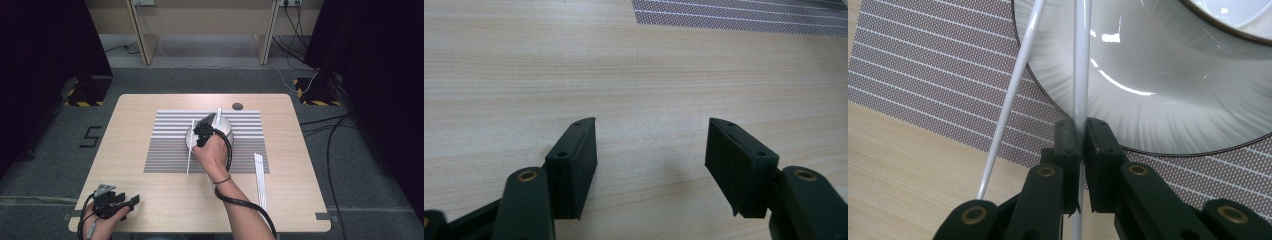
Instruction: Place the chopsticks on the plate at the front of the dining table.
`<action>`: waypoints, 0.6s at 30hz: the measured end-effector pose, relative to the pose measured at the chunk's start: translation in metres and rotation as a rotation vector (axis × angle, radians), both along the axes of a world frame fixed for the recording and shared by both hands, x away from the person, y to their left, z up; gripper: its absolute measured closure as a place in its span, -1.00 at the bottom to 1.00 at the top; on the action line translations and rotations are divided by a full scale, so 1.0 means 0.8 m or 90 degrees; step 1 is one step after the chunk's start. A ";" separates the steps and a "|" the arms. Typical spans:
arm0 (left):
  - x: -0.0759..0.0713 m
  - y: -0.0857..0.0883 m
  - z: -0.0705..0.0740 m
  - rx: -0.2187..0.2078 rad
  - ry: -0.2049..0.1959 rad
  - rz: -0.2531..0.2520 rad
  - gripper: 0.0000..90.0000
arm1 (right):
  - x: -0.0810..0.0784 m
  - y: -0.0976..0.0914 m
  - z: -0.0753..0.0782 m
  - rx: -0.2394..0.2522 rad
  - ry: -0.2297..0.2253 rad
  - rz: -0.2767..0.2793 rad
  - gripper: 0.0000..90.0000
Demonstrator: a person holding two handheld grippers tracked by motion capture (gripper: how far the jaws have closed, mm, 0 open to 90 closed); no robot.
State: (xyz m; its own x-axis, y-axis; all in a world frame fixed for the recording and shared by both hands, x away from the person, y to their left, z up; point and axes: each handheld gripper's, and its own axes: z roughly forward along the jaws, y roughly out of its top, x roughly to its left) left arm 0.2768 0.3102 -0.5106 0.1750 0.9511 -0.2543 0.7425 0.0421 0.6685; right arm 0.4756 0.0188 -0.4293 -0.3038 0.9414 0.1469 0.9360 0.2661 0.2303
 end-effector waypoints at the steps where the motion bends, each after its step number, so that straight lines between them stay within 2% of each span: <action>1: 0.000 0.000 0.000 0.000 0.000 0.000 -0.17 | 0.000 0.000 0.000 0.001 0.000 -0.001 0.89; 18: 0.000 0.000 0.000 -0.001 -0.001 0.000 -0.17 | 0.011 -0.002 -0.001 0.012 -0.007 -0.018 0.89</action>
State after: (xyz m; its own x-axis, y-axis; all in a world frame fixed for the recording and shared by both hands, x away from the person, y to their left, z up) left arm 0.2769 0.3102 -0.5106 0.1753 0.9507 -0.2558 0.7420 0.0431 0.6690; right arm 0.4842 0.0173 -0.4302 -0.2781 0.9468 0.1622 0.9408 0.2343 0.2451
